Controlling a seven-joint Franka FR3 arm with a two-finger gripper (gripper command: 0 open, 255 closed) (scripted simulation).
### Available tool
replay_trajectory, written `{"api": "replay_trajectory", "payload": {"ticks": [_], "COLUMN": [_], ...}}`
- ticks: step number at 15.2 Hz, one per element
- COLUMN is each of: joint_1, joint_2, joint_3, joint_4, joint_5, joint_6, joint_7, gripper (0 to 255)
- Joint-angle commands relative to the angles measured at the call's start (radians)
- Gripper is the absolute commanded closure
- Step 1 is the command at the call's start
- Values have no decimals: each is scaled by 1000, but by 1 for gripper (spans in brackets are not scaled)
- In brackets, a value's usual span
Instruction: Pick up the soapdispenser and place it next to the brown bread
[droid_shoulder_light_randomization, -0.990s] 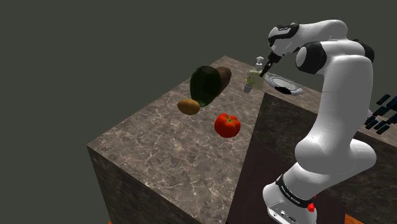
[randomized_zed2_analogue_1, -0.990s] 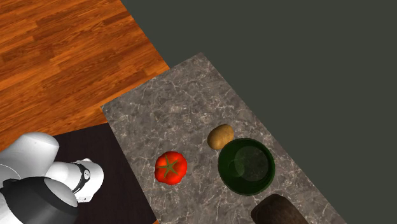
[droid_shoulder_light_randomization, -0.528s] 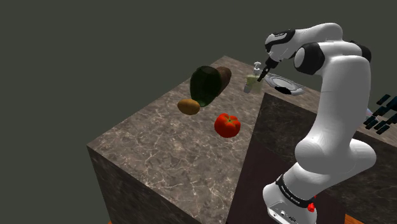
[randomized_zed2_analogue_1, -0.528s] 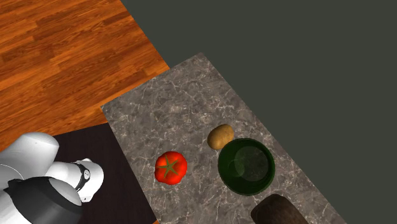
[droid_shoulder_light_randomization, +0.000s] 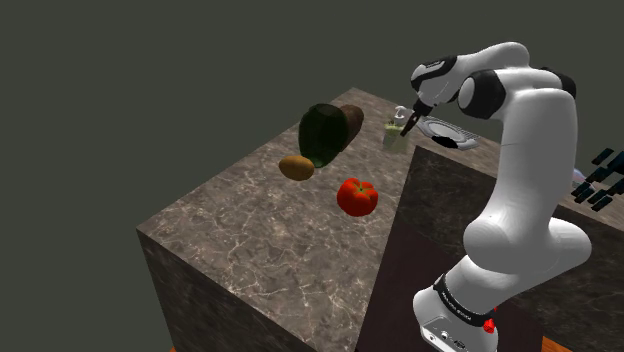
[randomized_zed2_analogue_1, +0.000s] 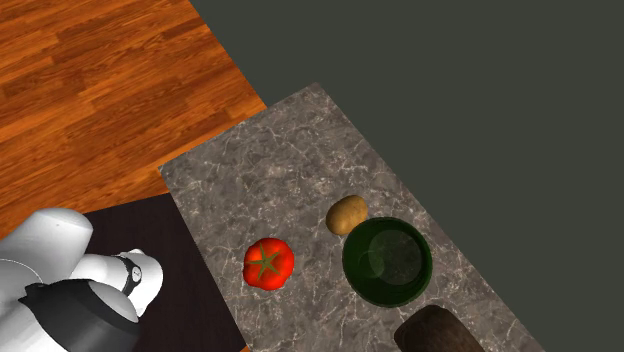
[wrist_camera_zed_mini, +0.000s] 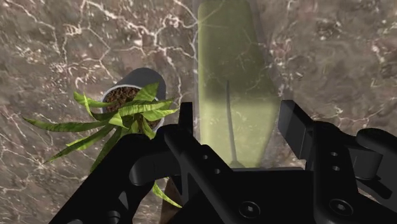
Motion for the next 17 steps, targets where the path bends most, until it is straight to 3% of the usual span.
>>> {"api": "replay_trajectory", "payload": {"ticks": [1,9,10,15,17], "joint_1": [-2,-2,0,-1,1], "joint_2": [14,14,13,14,-23], "joint_3": [5,4,4,4,-7], "joint_4": [-8,-8,-9,-8,-2], "joint_5": [7,7,7,7,-7], "joint_6": [19,19,20,19,-23], "joint_7": [-7,-7,-6,-7,1], "gripper": [255,255,0,0,0]}}
